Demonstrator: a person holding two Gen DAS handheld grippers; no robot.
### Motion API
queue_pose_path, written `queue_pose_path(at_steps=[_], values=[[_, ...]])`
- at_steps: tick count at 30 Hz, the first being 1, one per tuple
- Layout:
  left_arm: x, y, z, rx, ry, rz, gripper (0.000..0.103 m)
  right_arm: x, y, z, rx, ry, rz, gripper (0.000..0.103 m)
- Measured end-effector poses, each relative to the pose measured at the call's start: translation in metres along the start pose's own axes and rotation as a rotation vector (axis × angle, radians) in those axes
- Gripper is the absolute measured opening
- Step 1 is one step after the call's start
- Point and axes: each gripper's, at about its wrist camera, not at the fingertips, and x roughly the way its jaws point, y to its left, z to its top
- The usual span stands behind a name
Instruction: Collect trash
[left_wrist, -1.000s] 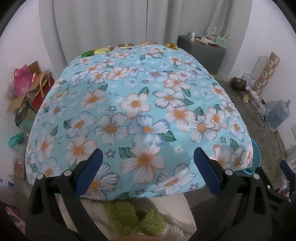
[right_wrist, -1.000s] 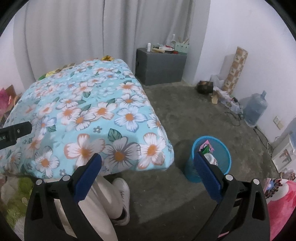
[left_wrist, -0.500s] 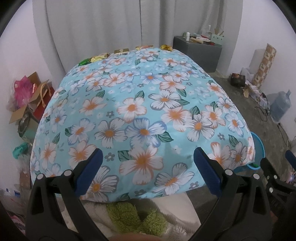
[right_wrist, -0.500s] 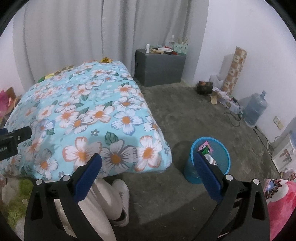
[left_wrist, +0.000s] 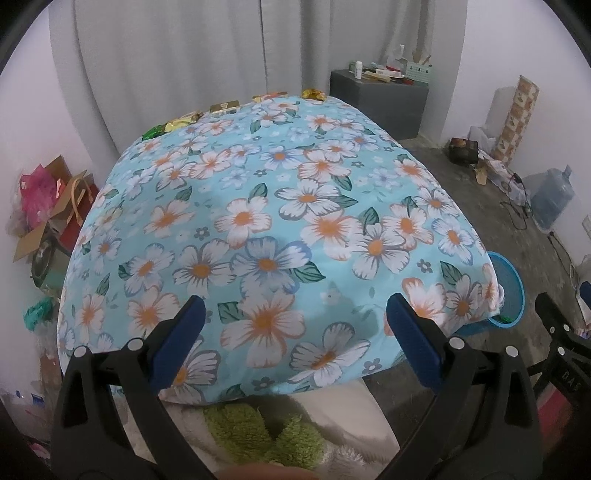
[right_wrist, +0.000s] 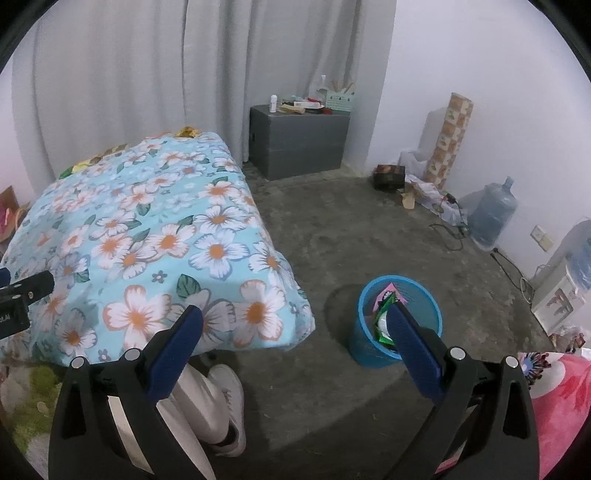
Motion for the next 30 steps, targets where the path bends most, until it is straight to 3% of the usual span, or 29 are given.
queue_pose_path(at_steps=[30], values=[[-0.0030,0.0008,0.0002,-0.001,-0.004,0.002,0.094,-0.0012,-0.0050,-0.0065,-0.006,0.012,-0.007,0.097]])
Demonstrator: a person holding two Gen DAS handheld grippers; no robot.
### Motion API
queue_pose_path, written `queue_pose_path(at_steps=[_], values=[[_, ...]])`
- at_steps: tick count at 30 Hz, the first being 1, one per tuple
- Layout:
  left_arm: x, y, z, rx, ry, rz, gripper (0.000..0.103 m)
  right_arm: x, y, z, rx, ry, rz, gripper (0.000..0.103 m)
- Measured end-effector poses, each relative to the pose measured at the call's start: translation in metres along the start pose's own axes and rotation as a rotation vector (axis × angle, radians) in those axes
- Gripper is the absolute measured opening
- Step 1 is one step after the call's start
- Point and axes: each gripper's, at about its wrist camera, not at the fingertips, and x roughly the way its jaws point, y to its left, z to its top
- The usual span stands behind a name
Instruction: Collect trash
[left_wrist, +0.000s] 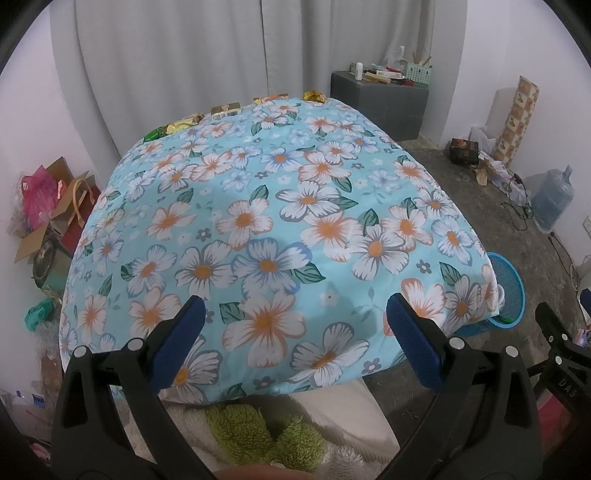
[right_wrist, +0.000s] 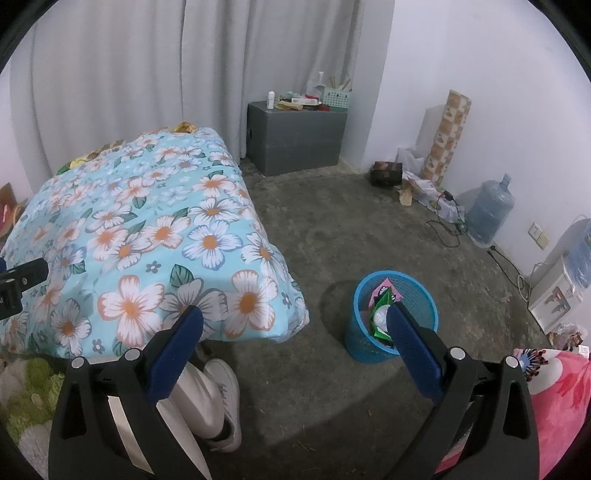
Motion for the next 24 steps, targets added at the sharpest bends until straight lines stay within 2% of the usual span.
queue_pose_path(at_steps=[24], values=[[0.0007,0.0003,-0.0026,0.002,0.005,-0.001,0.094,0.0008,0.0052,-0.0020,-0.024,0.002,0.016,0.097]])
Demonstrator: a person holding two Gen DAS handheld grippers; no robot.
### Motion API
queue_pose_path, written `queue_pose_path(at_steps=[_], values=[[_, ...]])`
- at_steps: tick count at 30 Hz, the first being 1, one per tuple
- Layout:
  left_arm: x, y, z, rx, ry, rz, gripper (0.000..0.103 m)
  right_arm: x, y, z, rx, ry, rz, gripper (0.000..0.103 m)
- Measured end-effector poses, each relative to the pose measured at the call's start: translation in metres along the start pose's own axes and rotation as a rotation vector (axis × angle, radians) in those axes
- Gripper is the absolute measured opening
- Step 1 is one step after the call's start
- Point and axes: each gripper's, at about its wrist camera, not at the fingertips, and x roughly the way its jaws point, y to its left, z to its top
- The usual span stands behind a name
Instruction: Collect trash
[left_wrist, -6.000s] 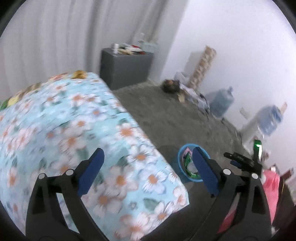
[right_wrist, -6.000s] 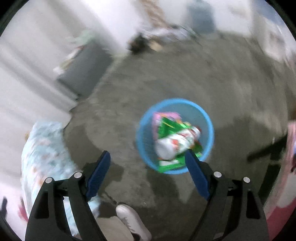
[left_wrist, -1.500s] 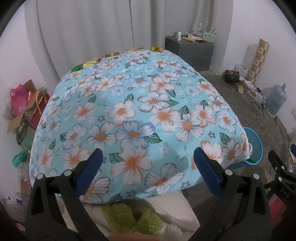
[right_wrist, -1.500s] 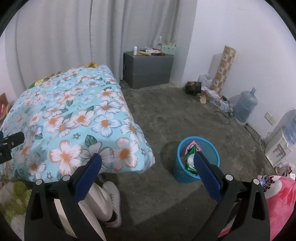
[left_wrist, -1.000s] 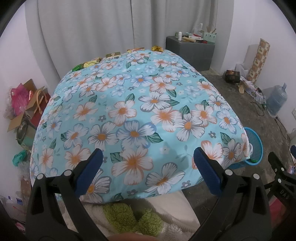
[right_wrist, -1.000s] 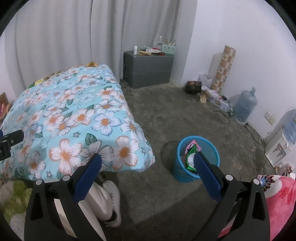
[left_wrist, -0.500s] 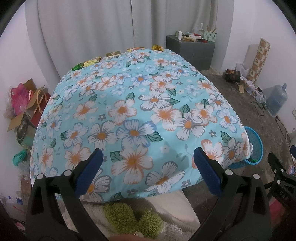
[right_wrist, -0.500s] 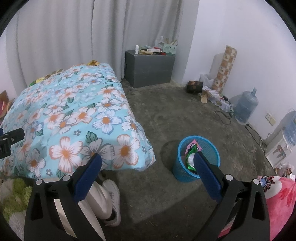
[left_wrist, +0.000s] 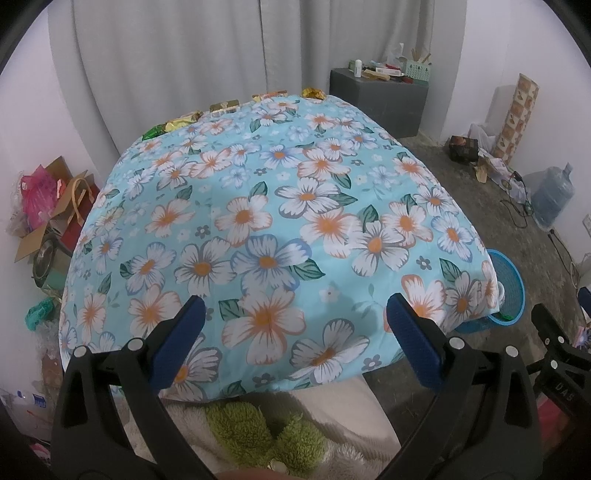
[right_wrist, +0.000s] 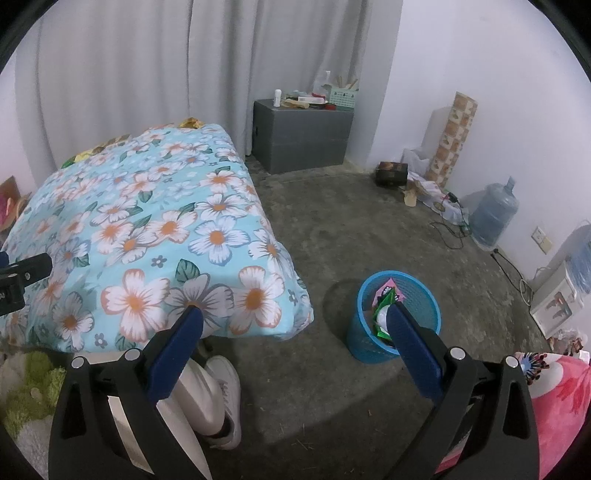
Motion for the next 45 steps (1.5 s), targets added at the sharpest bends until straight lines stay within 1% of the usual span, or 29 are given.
queue_pose_path(at_steps=[45], values=[[0.0019,-0.0008,0.0011,0.003,0.011,-0.003,0.094,-0.0020,-0.0004,0.0012,0.002,-0.002,0.002,0.097]])
